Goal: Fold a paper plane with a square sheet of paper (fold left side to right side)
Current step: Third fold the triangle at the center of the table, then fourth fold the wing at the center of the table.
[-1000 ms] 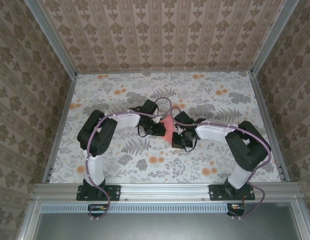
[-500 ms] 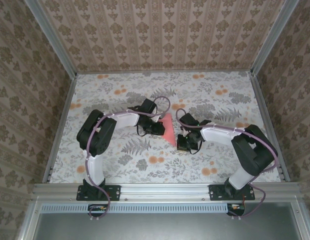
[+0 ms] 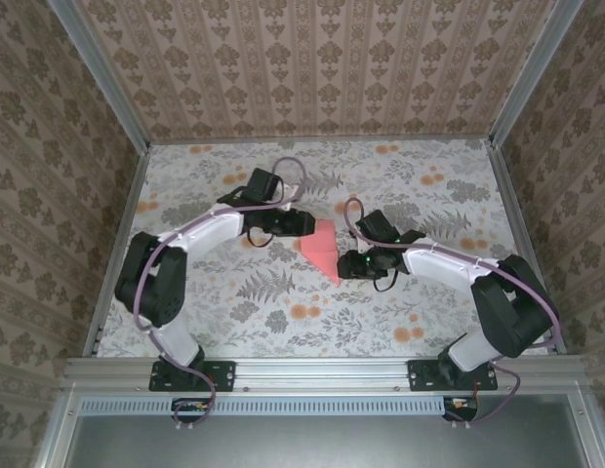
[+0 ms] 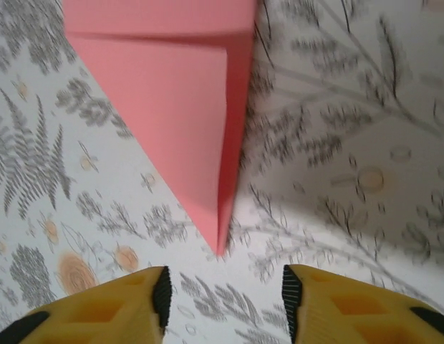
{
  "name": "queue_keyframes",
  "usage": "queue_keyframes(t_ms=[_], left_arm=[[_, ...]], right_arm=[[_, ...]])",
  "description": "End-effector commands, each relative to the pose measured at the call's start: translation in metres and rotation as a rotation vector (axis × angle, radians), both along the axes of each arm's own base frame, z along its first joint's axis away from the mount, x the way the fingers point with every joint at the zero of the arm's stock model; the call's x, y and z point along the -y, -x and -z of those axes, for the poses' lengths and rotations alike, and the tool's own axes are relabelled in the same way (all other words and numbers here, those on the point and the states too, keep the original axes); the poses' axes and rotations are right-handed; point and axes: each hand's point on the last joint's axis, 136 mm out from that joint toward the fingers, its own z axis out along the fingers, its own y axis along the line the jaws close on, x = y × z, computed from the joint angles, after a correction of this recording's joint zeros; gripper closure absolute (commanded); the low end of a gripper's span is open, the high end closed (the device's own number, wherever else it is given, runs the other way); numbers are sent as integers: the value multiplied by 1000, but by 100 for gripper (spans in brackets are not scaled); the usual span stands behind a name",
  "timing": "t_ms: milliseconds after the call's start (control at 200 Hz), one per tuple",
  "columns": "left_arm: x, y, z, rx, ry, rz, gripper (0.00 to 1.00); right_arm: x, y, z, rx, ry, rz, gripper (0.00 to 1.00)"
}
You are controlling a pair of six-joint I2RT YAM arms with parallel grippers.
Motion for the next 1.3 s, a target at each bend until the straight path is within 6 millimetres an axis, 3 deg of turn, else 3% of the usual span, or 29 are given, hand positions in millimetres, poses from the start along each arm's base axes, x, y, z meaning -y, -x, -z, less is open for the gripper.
queue_keyframes(t_ms=[0, 105, 295, 735, 960, 1100, 1295], left_arm=[[-26, 9, 23, -132, -16, -102, 49], [-29, 12, 37, -202, 21, -141, 48], [-18, 12, 52, -261, 71, -143, 45], [5, 8, 77, -321, 78, -100, 48], [8, 6, 69, -299, 86, -97, 63], [9, 5, 57, -281, 97, -93, 68], [12, 3, 40, -262, 115, -88, 71]], right_arm=[[-10, -30, -8, 115, -10, -64, 49], [-15, -40, -7, 123, -21, -88, 48], [-17, -47, -13, 157, -23, -89, 47], [-11, -28, -17, 167, -15, -96, 46], [-14, -15, -18, 202, -8, -121, 44], [-31, -7, -17, 255, 63, -194, 43], [-55, -12, -15, 316, 153, -245, 42]])
